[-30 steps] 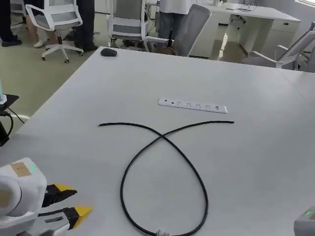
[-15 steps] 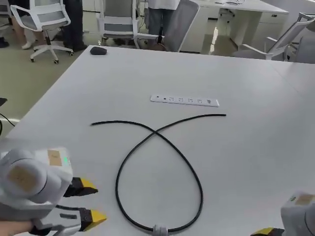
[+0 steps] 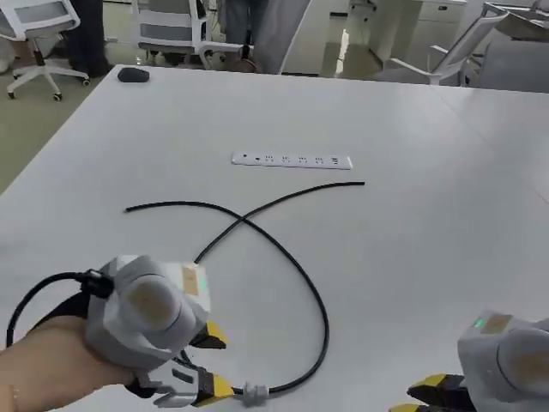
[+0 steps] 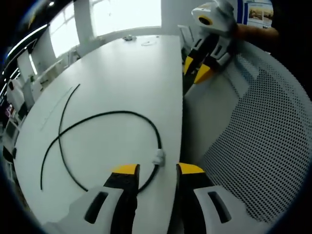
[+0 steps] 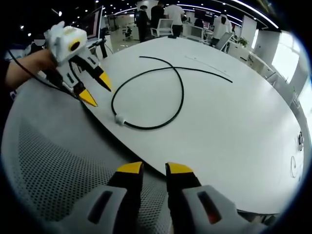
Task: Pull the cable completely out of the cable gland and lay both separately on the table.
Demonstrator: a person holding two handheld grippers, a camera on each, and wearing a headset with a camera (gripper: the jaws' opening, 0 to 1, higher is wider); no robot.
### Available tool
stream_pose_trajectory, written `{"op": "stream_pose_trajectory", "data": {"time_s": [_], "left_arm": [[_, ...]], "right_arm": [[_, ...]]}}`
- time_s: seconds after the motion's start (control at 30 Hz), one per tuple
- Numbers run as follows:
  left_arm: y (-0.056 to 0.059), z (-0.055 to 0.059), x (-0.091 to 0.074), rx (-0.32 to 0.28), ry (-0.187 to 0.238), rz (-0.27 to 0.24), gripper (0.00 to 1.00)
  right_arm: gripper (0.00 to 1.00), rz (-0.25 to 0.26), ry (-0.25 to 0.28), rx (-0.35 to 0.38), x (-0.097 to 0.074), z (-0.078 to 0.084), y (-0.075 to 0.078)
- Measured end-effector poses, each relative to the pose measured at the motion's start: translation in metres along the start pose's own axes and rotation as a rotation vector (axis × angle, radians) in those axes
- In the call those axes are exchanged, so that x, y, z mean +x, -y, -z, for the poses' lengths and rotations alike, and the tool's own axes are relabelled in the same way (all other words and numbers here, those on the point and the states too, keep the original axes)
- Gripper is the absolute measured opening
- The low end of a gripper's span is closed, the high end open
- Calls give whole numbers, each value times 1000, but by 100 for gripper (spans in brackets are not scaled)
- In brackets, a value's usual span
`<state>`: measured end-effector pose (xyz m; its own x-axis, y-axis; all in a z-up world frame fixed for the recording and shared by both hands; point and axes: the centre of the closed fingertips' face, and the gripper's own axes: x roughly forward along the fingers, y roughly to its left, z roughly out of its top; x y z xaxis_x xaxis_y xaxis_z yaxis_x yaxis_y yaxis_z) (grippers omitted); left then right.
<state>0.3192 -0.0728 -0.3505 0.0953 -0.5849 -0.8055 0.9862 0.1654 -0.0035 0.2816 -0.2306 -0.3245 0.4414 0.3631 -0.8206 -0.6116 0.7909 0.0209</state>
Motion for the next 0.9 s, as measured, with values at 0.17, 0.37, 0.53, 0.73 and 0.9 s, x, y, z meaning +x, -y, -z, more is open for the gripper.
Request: {"op": "stream_pose_trajectory", "data": {"time_s": [0.17,0.37,0.53,0.73,0.9], "left_arm": [[-2,3,33,-29,-14,54,31],[-3,21,54,-52,-46,62,27],[-1,24,60,-73,-39,58,26],[-6,19,62,-56,-19,2,21],[-8,21,55,-28,-32,-4,17]], "right_arm": [[18,6,3,6,0,0,2],[18,10,6,7,-1,0,4],[16,10,7,7,-1,0,4],[19,31,7,12,-2,0,8],[20,31,0,16,-2,1,8]]}}
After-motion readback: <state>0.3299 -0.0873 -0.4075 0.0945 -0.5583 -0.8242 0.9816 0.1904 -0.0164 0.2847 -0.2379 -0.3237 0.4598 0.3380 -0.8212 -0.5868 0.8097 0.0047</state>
